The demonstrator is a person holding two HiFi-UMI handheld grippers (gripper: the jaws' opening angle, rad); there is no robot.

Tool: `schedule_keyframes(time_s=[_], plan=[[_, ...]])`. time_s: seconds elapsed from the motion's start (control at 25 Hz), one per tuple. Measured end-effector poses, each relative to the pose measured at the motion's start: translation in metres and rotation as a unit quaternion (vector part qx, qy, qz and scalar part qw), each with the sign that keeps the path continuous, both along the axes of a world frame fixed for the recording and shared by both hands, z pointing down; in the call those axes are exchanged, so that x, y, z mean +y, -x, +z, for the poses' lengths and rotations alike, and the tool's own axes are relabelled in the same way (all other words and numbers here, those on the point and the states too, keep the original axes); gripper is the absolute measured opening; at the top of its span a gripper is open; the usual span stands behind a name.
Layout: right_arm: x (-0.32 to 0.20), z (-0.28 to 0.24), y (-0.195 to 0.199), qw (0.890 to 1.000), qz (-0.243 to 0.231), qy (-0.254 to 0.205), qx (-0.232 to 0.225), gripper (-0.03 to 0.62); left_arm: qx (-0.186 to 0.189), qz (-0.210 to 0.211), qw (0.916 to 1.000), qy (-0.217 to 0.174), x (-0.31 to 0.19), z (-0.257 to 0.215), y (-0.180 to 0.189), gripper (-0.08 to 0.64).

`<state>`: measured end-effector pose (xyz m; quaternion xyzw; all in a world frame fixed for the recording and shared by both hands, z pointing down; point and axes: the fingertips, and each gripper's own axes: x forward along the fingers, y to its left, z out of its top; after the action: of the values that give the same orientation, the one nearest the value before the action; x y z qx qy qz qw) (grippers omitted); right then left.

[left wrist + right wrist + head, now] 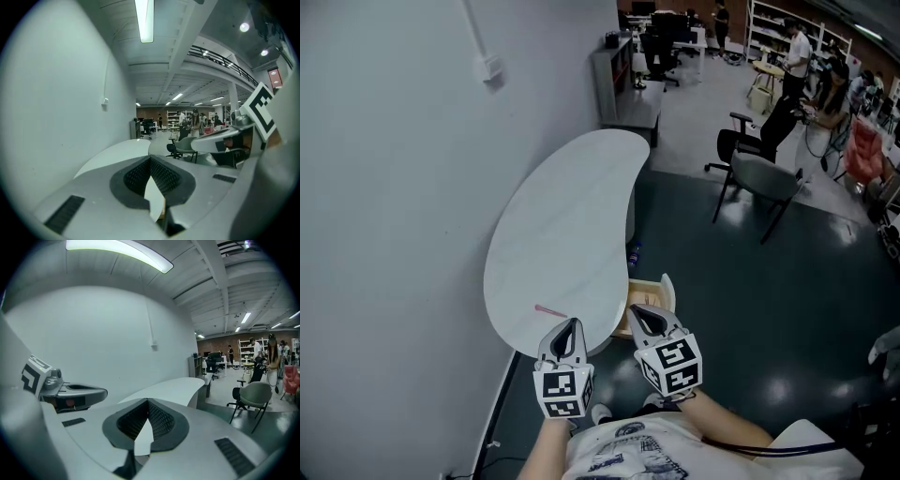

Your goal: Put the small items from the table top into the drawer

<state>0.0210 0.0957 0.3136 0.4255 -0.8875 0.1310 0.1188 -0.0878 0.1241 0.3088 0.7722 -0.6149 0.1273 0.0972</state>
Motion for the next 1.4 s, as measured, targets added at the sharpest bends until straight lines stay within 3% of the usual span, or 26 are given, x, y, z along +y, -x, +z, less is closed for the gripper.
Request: schedule_keyframes(time_s=[0.4,1.4], plan=[[0.023,-0.003,0.065,1.000,0.009,-0.004,0.012,0.021,0.005,0.010,0.9997,-0.021,0.016,-0.015,0.062,0.034],[0.053,0.012,0.139,0.999,0.023,0.006,0.029,0.021,0.025,0.007,0.9994,-0.023,0.045,-0.002,0.150,0.034]])
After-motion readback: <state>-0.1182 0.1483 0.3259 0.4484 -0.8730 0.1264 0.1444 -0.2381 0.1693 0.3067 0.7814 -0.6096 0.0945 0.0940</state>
